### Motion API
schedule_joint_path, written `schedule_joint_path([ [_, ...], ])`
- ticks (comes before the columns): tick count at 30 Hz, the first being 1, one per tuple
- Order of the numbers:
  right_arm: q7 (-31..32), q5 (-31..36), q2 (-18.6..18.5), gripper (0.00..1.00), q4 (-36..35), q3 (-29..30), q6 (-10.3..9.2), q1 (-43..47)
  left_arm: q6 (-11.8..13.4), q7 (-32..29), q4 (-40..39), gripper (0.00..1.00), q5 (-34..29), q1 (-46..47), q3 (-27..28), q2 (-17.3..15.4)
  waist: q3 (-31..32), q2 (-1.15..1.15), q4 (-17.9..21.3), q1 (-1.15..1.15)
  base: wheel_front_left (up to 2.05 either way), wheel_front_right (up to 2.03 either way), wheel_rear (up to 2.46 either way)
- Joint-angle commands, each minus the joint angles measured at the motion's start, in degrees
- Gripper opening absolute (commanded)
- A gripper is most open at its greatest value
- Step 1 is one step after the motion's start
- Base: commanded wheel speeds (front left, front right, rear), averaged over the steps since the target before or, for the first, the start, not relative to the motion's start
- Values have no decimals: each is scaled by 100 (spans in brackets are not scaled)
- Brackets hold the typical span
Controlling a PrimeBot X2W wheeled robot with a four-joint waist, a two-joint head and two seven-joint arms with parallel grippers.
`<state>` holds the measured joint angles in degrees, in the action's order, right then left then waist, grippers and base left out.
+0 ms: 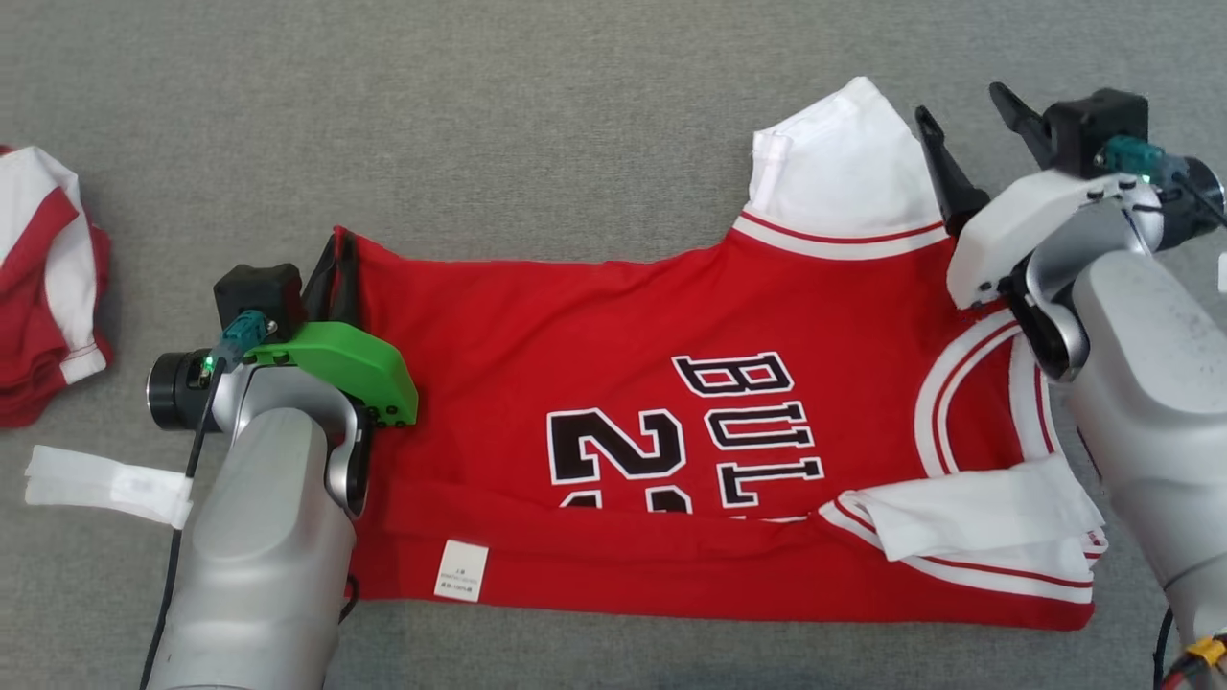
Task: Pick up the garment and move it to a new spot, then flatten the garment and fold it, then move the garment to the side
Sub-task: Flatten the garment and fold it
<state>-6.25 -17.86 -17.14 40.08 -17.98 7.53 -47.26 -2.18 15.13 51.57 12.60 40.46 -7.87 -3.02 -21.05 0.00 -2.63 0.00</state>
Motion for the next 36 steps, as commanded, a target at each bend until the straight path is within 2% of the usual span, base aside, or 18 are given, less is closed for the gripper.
schedule_joint_path([
  [1, 93, -29, -26, 100, 78, -56, -9, -73, 25, -3, -45, 0, 32, -30, 3, -9, -82, 0, -204, 0, 0, 0, 0],
  [6, 787, -232, -163, 100, 653, -387, -9, -738, -23, -3, -227, 0, 241, -8, -185, 1, -257, 0, -521, 0, 0, 0, 0],
  [10, 1353, -260, -303, 100, 1173, -654, -9, -1256, 67, -3, -407, 0, 610, 109, -606, -1, -460, 0, -740, 0, 0, 0, 0],
  [16, 1813, -223, -276, 100, 1736, -820, -9, -1583, 229, -3, -565, 0, 1011, 211, -1061, -3, -605, 0, -900, 0, 0, 0, 0],
  [17, 1837, -257, -239, 69, 1766, -881, -5, -1564, 249, -2, -590, 0, 1062, 223, -1115, -4, -615, 0, -913, 0, 0, 0, 0],
  [18, 1787, -283, -230, 12, 1771, -927, -4, -1564, 283, -3, -615, 0, 1113, 227, -1164, -3, -621, 0, -920, 0, 0, 0, 0],
  [19, 1677, -280, -255, 0, 1747, -965, -4, -1597, 300, -3, -632, 0, 1144, 227, -1201, -3, -624, 0, -922, 0, 0, 0, 0],
  [25, 1167, -297, -293, 0, 1783, -1094, -9, -1709, 411, -3, -674, 0, 1187, 81, -1163, -6, -500, 0, -809, 0, 0, 0, 0],
  [29, 614, -448, -301, 0, 1697, -1092, -9, -1648, 401, -3, -695, 0, 1095, -64, -999, -7, -270, 0, -710, 0, 0, 0, 0],
  [30, 206, -626, -305, 0, 1638, -1079, -9, -1395, 352, -3, -692, 0, 988, -228, -863, -7, -12, 0, -614, 0, 0, 0, 0],
  [36, -317, -1009, -383, 0, 1376, -1171, -9, -875, 273, -3, -658, 0, 813, -498, -605, -60, 380, 0, -390, 0, 0, 0, 0],
])
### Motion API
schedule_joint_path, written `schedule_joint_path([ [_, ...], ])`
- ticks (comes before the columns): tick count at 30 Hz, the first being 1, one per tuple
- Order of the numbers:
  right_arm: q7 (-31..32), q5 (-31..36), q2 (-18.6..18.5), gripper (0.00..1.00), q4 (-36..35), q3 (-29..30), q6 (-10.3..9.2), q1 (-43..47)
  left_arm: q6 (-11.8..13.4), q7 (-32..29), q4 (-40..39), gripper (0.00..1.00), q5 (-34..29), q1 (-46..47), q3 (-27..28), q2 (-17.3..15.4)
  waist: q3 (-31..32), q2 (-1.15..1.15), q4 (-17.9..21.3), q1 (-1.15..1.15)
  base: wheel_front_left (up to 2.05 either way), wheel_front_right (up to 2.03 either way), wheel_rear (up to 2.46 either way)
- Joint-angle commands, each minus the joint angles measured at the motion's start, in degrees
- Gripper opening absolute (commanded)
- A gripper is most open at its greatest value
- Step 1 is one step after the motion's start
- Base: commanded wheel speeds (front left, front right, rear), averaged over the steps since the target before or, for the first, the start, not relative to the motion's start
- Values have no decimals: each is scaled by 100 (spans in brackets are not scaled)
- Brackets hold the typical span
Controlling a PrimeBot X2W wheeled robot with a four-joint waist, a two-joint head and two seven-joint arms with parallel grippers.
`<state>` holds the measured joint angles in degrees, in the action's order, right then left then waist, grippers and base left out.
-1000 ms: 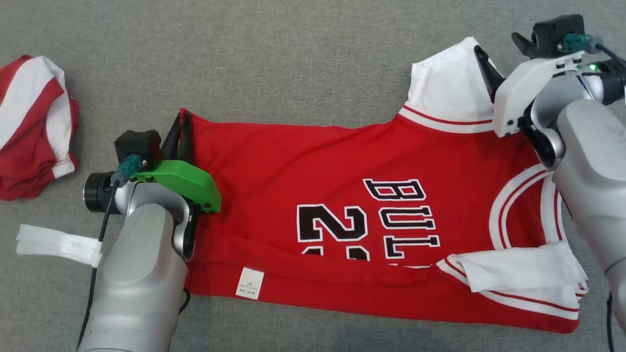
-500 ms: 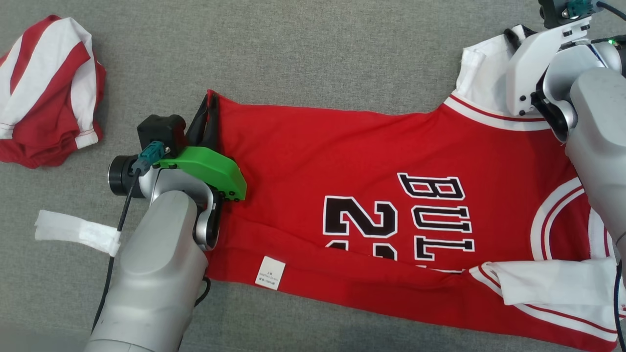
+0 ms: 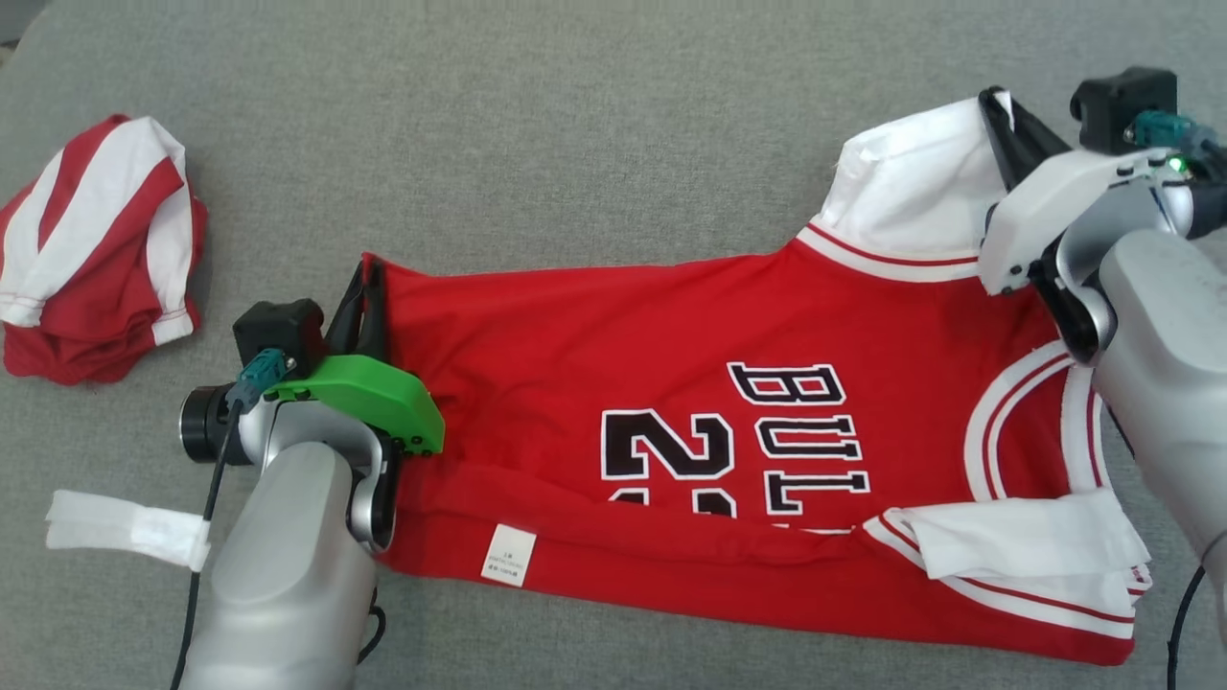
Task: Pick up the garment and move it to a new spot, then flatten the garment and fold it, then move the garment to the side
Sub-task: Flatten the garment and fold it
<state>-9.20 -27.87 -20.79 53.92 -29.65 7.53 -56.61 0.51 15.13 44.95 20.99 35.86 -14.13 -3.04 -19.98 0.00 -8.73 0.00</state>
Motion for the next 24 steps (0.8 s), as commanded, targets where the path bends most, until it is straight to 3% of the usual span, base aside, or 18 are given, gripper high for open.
schedule_joint_path([
  [1, -99, -112, -34, 0, -84, -30, -9, 194, -22, -3, -14, 0, -68, -97, 70, -73, 342, 0, 272, 0, 0, 0, 0],
  [7, -412, -565, -203, 0, -724, -170, -9, 1074, -114, -3, -197, 0, -259, -573, 302, -89, 675, 0, 542, 0, 0, 0, 0],
  [12, -563, -878, -354, 0, -1400, 39, -9, 2020, -192, -3, -416, 0, -389, -1170, 484, -55, 965, 0, 706, 0, 0, 0, 0],
  [24, -601, -785, -140, 0, -2615, 562, -9, 3845, -158, -3, -964, 0, -525, -2309, 1109, -18, 1516, 0, 880, 0, 0, 0, 0],
])
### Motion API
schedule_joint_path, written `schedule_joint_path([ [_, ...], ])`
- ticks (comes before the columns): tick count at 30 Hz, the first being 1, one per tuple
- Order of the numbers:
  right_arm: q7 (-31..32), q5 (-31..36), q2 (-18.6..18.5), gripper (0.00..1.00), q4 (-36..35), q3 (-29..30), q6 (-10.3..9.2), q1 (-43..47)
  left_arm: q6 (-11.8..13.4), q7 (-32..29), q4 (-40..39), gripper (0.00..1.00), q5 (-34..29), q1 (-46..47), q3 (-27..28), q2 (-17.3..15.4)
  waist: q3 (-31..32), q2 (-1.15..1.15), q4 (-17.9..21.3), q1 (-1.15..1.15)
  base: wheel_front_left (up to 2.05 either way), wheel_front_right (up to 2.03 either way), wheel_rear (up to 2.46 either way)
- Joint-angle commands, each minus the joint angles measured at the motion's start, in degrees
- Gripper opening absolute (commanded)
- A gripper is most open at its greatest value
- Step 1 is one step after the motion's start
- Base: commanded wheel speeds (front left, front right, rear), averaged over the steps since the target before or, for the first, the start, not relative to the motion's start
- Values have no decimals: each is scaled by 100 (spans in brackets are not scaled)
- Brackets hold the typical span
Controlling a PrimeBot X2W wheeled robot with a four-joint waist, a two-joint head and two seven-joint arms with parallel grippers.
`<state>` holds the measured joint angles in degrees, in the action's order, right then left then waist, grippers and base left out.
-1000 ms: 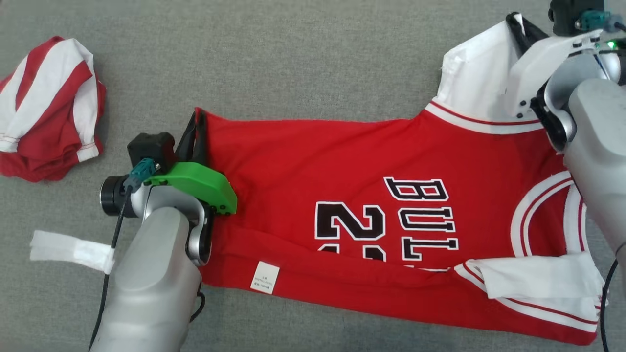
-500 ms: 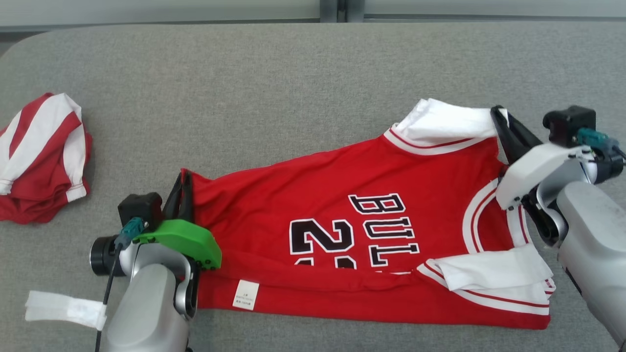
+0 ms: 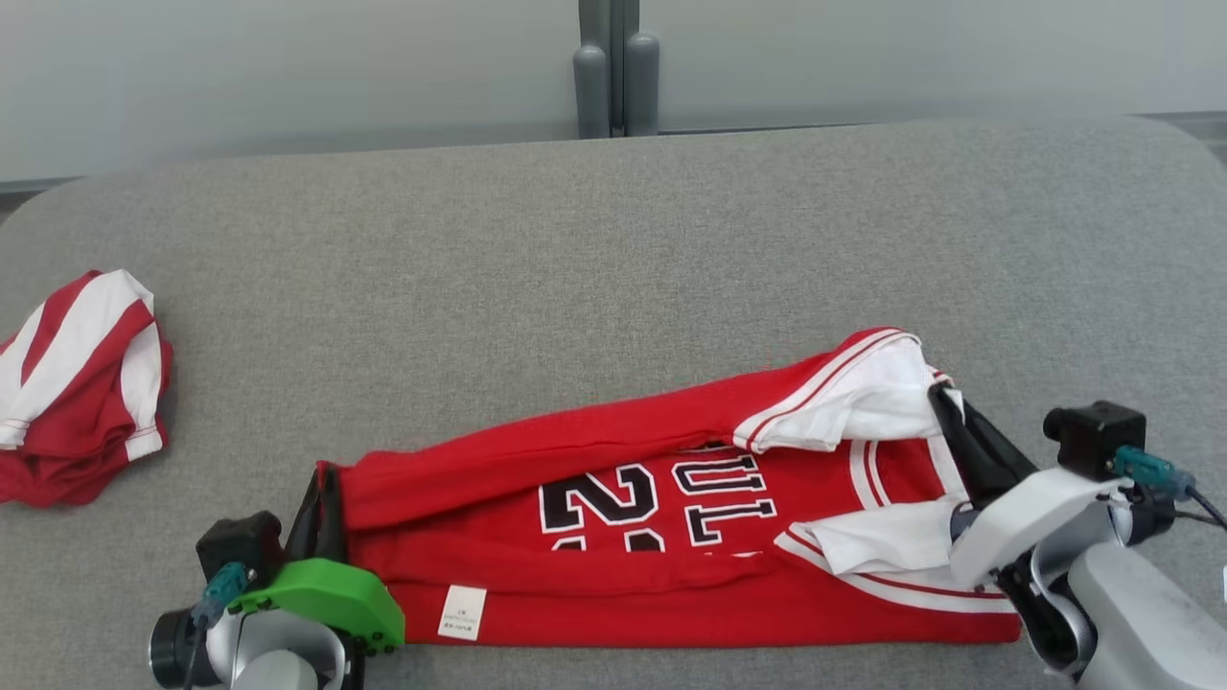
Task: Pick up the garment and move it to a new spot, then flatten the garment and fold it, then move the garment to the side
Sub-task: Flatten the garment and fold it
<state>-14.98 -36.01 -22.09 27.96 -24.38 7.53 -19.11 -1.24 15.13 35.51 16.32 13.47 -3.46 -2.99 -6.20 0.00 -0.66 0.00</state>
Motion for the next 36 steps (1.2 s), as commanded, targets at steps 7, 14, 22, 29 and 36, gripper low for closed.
schedule_joint_path([
  [7, 34, 237, 189, 0, -209, 403, -9, 897, -21, -3, -107, 0, -95, -564, 382, -7, 404, 0, 144, 0, 0, 0, 0],
  [14, 132, 498, 418, 100, -165, 726, -9, 1199, -6, -3, -8, 100, 50, -786, 421, -5, 501, 0, 206, 0, 0, 0, 0],
  [22, 71, 873, 664, 100, -161, 1235, -9, 1240, 186, -3, -518, 100, -41, -1137, 474, -2, 525, 0, 158, 0, 0, 0, 0],
  [29, 364, 1310, 902, 100, 263, 1419, -9, 922, 223, -3, -730, 100, -79, -1171, 259, -4, 365, 0, -114, 0, 0, 0, 0],
  [36, 598, 1834, 1030, 100, 1222, 1878, -9, 606, 264, -3, -850, 100, -29, -966, -65, -4, 138, 0, -422, 0, 0, 0, 0],
])
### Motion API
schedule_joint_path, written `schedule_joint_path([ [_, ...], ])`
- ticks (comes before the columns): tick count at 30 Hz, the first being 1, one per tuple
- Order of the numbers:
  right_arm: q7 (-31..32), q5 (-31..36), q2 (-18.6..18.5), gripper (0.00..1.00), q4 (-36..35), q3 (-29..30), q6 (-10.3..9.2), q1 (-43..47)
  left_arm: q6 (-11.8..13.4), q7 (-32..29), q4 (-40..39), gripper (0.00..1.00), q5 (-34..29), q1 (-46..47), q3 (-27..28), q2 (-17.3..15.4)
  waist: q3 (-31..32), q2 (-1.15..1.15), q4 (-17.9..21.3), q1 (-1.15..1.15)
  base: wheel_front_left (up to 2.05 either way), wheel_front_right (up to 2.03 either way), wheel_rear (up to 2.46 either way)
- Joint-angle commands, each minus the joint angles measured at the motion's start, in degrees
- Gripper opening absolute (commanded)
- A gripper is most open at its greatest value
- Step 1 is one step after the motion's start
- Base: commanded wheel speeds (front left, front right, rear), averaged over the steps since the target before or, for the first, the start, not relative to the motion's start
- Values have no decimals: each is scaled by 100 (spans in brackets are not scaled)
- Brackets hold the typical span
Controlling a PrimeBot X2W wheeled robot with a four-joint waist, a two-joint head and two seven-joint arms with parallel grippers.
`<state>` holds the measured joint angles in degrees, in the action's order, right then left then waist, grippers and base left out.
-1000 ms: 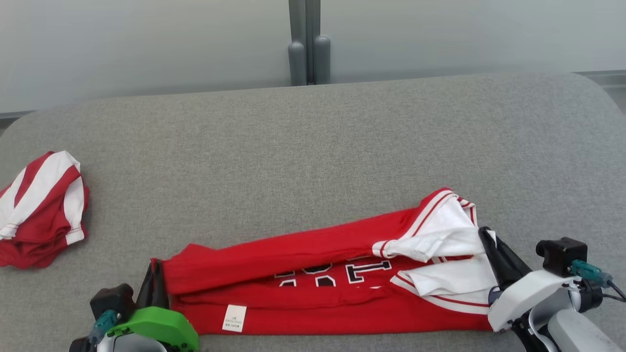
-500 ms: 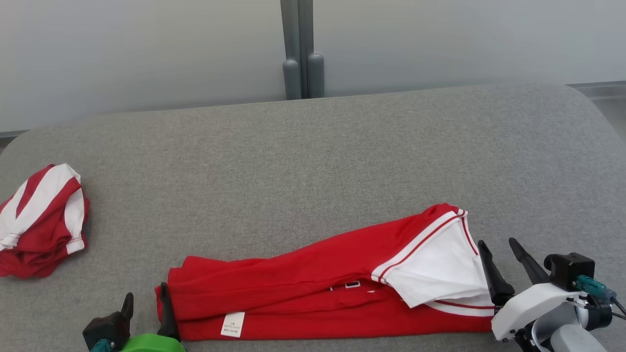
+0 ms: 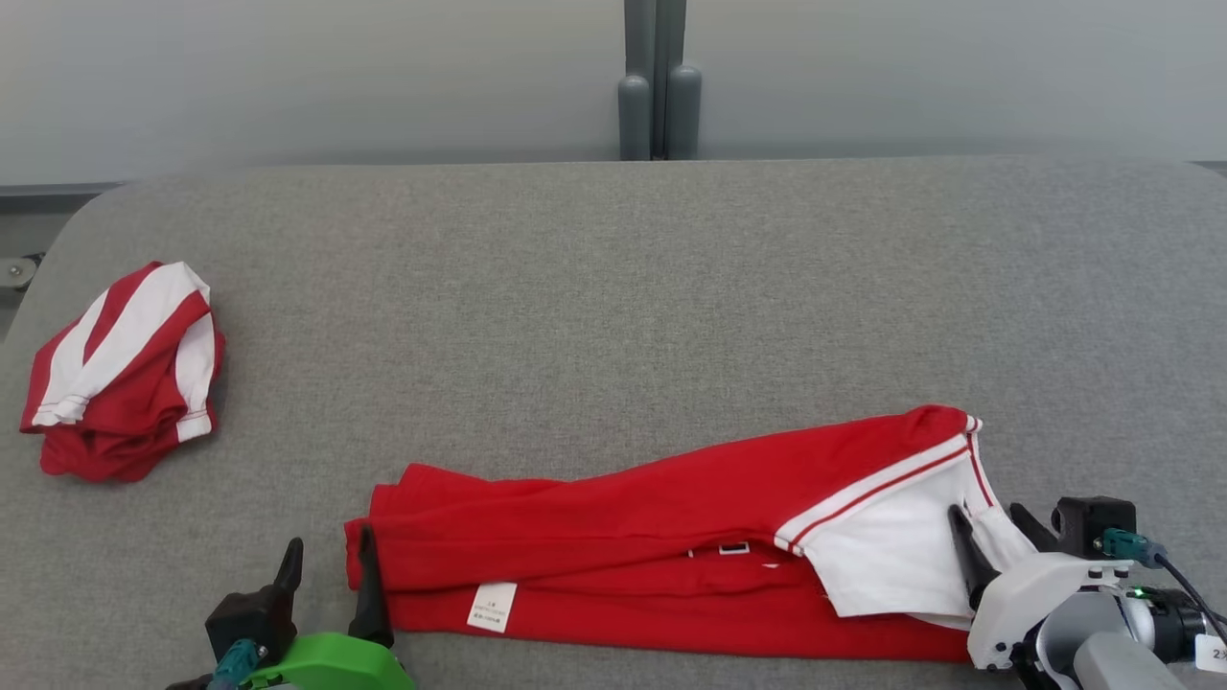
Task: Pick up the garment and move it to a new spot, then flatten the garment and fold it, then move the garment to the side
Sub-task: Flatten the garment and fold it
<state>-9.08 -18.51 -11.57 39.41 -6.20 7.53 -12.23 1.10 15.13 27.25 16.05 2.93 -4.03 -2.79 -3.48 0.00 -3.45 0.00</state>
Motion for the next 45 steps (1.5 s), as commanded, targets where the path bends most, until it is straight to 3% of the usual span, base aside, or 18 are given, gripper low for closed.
schedule_joint_path([
  [1, 35, 78, 39, 100, 211, 141, -9, -109, 38, -3, -36, 100, -11, 95, -21, -24, -153, 0, -163, 0, 0, 0, 0],
  [5, 66, 34, 192, 100, 598, 234, -8, -180, 53, -3, -128, 100, -74, 126, -38, -23, -229, 0, -207, 0, 0, 0, 0],
  [8, 219, -193, 374, 100, 725, -64, 18, -180, 59, -3, -189, 100, -78, 123, -48, -22, -262, 0, -215, 0, 0, 0, 0],
  [9, 264, -287, 413, 79, 733, -178, 27, -174, 59, -3, -205, 100, -87, 126, -44, -24, -271, 0, -212, 0, 0, 0, 0],
  [10, 297, -369, 416, 25, 715, -325, 29, -164, 61, -3, -218, 100, -92, 133, -54, -23, -275, 0, -210, 0, 0, 0, 0],
  [11, 308, -453, 394, 0, 710, -432, 30, -147, 73, -3, -227, 100, -90, 139, -74, -22, -276, 0, -207, 0, 0, 0, 0],
  [15, 167, -701, 127, 0, 777, -526, -9, -146, 80, -3, -258, 100, -87, 148, -126, -24, -271, 0, -201, 0, 0, 0, 0],
  [21, -317, -710, -394, 0, 1091, 61, -45, -452, 11, -3, -293, 100, -103, 122, -135, -19, -247, 0, -175, 0, 0, 0, 0],
  [29, -586, -495, -488, 0, 822, 418, -10, -743, 21, -3, -299, 100, -75, 9, -158, -23, -176, 0, -105, 0, 0, 0, 0],
  [34, -603, -561, -286, 0, -192, -352, -8, -528, -8, -3, -271, 100, -38, -81, -154, -22, -99, 0, -18, 0, 0, 0, 0],
  [40, -81, -819, -181, 0, -1589, -1855, -8, -307, -40, -3, -225, 100, 3, -84, -288, -23, -30, 0, -25, 0, 0, 0, 0],
  [41, 150, -892, -147, 0, -1947, -2314, -8, -270, -47, -3, -204, 100, 18, -60, -352, -23, -18, 0, -81, 0, 0, 0, 0],
  [45, 508, -995, 29, 0, -2291, -3068, -8, -417, -74, -3, -167, 100, 24, -20, -500, -23, -25, 0, -260, 0, 0, 0, 0],
])
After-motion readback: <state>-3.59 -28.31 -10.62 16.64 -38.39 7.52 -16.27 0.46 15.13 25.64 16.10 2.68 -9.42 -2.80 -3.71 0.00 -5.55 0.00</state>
